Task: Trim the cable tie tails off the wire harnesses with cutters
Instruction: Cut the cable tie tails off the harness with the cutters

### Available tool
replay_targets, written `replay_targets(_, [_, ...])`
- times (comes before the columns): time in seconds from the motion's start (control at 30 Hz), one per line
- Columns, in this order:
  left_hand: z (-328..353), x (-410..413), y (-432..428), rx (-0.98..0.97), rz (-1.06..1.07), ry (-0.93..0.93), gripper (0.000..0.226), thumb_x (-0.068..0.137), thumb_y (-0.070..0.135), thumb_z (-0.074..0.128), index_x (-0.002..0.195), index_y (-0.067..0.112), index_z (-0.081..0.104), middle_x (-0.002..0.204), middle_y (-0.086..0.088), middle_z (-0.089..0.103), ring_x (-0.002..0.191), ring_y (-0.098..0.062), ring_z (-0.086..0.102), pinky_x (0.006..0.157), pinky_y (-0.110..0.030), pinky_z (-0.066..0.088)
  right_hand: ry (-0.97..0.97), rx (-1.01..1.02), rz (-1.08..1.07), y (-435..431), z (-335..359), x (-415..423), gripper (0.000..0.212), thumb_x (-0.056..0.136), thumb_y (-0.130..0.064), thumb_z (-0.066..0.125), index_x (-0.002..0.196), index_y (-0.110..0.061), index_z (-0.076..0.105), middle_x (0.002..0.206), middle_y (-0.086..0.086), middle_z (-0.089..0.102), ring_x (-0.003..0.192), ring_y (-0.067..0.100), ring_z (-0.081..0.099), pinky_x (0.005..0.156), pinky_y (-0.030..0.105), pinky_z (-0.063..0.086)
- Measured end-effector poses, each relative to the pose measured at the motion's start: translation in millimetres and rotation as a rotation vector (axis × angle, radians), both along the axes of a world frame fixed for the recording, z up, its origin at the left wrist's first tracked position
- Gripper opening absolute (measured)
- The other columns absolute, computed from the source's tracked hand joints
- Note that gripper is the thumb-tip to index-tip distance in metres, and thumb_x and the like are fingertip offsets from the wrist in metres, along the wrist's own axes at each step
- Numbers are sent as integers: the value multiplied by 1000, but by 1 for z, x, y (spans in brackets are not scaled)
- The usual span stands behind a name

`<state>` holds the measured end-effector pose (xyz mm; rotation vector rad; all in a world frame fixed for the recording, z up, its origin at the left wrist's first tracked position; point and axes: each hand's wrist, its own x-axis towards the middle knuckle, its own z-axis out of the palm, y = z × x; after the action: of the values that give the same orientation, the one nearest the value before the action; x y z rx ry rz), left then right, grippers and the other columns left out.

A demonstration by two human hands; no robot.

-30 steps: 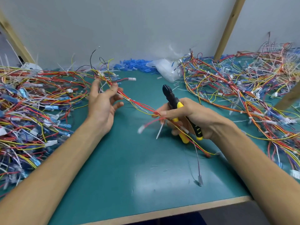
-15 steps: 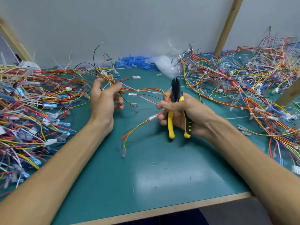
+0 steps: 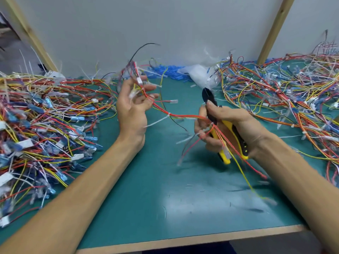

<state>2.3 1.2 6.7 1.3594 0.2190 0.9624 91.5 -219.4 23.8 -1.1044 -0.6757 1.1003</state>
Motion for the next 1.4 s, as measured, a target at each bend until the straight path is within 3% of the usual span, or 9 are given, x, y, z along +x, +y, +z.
replay_targets(0.2, [3,-3,-10,320,-34,-124,54,87,-30,51,110,17,61,100,6,69,78,-13,69,72,-39,61,-144,-76,-194,9,-7,-2,40,96,-40,65,66,-16,52,61,4,43,50,16,28,50,26,24])
replay_targets(0.33, [-1,-9,-23,407,8,-104,51,81,-22,52,101,24,63,92,1,66,68,-24,66,67,-27,54,-88,58,-338,7,-3,1,26,91,-34,67,78,-14,56,79,10,51,47,14,26,51,26,19])
replay_targets(0.47, [-1,-16,-30,690,-27,-50,48,71,-29,50,96,6,71,90,-1,64,72,-19,67,61,-28,53,-99,147,-396,2,5,2,31,93,-35,61,104,-7,67,97,12,65,48,14,32,52,28,21])
replay_targets(0.63, [-2,-23,-32,873,-145,80,47,60,-18,50,91,0,80,74,-1,73,65,-9,68,60,-19,50,-123,161,-473,2,4,2,6,93,-26,67,96,-21,69,120,25,73,43,10,37,63,39,14])
replay_targets(0.8, [8,-30,-24,930,-119,29,44,64,-8,55,100,3,79,79,-3,71,73,-19,69,66,-33,54,-139,231,-455,3,1,6,14,90,-15,70,93,-26,78,97,6,80,52,12,36,64,42,16])
replay_targets(0.87, [12,-32,-21,874,-24,-51,38,73,3,54,104,3,76,86,-5,68,80,-25,66,69,-35,49,-226,261,-476,2,0,7,17,90,-11,70,100,-23,74,81,-5,74,55,14,34,59,35,21])
replay_targets(1.1, [14,-33,-36,975,265,-97,29,87,15,57,109,4,71,105,-9,59,99,-28,54,84,-52,43,-736,192,-593,6,-2,-3,25,88,-26,78,111,-31,68,105,-9,75,61,45,37,54,27,37])
replay_targets(1.3, [18,-29,-53,1228,328,-29,15,97,13,68,107,11,79,99,-1,70,87,-26,59,84,-41,39,-981,193,-558,9,-4,-12,29,96,-12,74,122,-18,63,104,-17,70,77,17,65,72,23,51])
replay_targets(1.4, [17,-28,-56,1222,296,-23,14,99,18,70,104,8,79,93,1,72,81,-22,65,87,-36,44,-1093,189,-536,10,-10,-14,25,97,-6,71,120,-2,64,92,-26,67,72,-3,60,70,10,47])
